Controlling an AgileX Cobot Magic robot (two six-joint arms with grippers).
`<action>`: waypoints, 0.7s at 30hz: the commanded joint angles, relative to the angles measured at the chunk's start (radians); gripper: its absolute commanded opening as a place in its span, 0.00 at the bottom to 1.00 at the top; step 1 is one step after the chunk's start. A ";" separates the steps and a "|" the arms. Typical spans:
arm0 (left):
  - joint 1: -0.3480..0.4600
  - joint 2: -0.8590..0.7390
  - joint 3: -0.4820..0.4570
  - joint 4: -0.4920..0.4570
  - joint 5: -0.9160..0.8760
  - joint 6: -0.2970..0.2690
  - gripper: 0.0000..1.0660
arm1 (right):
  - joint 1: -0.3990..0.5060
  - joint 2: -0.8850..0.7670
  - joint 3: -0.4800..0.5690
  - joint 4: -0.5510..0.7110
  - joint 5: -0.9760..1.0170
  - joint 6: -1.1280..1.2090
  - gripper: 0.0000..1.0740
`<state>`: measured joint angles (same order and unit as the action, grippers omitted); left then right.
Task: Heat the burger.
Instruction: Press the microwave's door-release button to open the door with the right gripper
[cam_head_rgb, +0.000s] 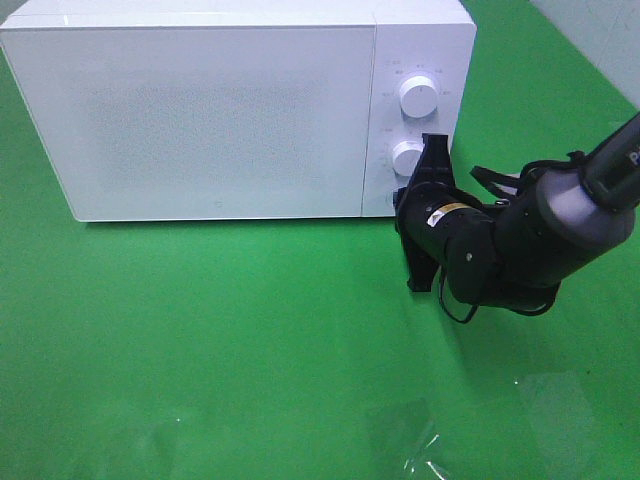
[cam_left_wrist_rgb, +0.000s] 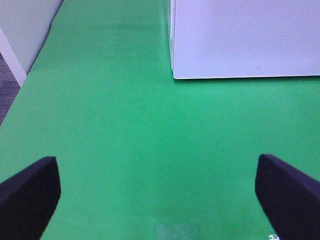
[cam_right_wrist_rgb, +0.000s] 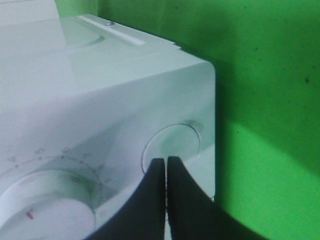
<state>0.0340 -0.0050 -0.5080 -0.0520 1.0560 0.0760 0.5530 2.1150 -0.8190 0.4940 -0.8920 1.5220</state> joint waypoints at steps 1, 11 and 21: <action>0.000 -0.019 0.005 0.001 -0.014 0.002 0.92 | -0.004 0.012 -0.017 -0.002 -0.004 -0.019 0.00; 0.000 -0.019 0.005 0.001 -0.014 0.002 0.92 | -0.004 0.024 -0.032 0.043 -0.071 -0.061 0.00; 0.000 -0.019 0.005 0.001 -0.014 0.002 0.92 | -0.004 0.054 -0.072 0.063 -0.125 -0.061 0.00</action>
<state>0.0340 -0.0050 -0.5080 -0.0520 1.0560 0.0760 0.5570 2.1750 -0.8670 0.5550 -0.9560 1.4750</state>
